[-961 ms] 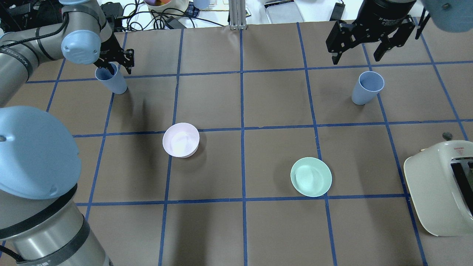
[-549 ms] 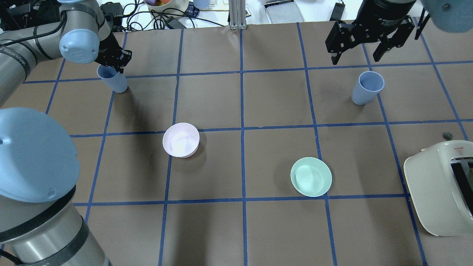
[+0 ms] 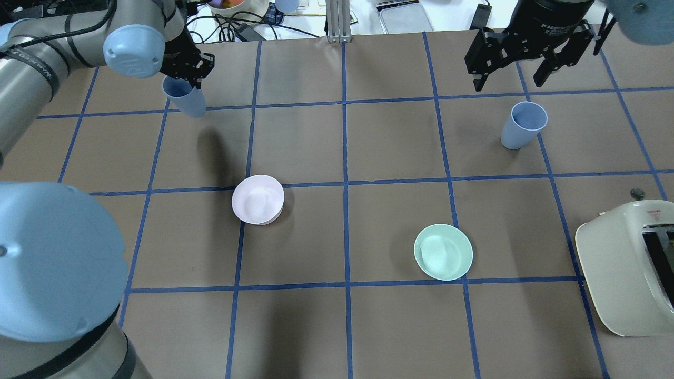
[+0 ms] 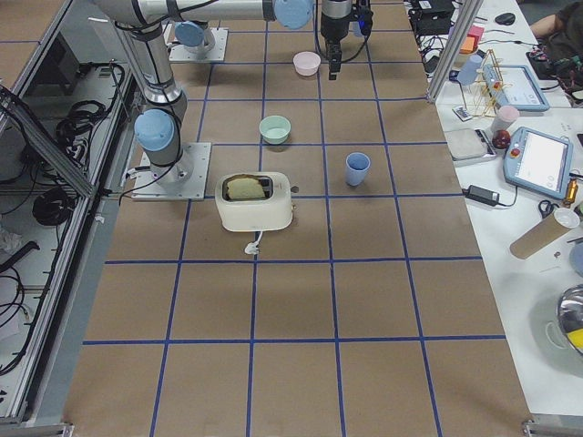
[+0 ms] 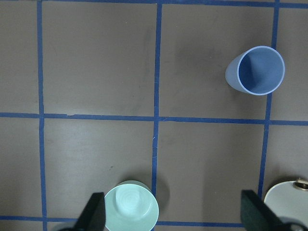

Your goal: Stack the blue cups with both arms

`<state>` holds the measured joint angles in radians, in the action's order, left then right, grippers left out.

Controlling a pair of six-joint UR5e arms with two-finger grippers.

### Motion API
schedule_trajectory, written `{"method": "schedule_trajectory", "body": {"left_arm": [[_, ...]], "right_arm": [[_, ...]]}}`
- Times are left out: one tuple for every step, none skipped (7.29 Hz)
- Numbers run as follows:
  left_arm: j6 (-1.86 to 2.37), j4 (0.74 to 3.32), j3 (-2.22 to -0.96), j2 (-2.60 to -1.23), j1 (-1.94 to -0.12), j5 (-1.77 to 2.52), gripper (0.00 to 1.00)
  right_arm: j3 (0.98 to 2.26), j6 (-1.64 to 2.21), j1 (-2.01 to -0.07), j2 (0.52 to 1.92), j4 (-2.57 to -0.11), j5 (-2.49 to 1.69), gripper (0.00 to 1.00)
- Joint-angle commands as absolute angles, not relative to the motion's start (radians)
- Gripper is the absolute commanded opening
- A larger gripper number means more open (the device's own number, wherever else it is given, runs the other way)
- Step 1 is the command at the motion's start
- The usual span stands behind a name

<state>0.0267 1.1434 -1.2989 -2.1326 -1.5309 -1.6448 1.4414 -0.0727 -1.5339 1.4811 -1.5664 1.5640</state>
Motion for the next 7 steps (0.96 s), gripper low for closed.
{"method": "schedule_trajectory", "body": {"left_arm": [[0.325, 1.135, -1.296, -2.123, -1.735, -1.638, 0.00], [0.471, 1.118, -1.278, -2.150, -1.811, -1.637, 0.00], [0.612, 1.112, -1.254, -2.184, -1.869, -1.626, 0.00], [0.655, 1.123, -1.200, -2.216, -1.925, -1.597, 0.00], [0.660, 1.149, -1.171, -2.238, -1.963, -1.595, 0.00], [0.658, 1.170, -1.169, -2.247, -1.974, -1.586, 0.00], [0.647, 1.173, -1.181, -2.252, -1.976, -1.591, 0.00]], "right_arm": [[1.437, -0.060, -1.532, 1.482, -1.565, 1.569, 1.00], [1.436, -0.060, -1.531, 1.480, -1.565, 1.572, 1.00], [1.436, -0.060, -1.528, 1.480, -1.565, 1.574, 1.00], [1.437, -0.060, -1.528, 1.480, -1.560, 1.574, 1.00], [1.437, -0.060, -1.528, 1.480, -1.560, 1.574, 1.00], [1.436, -0.061, -1.526, 1.480, -1.560, 1.575, 1.00], [1.436, -0.063, -1.526, 1.480, -1.562, 1.574, 1.00]]}}
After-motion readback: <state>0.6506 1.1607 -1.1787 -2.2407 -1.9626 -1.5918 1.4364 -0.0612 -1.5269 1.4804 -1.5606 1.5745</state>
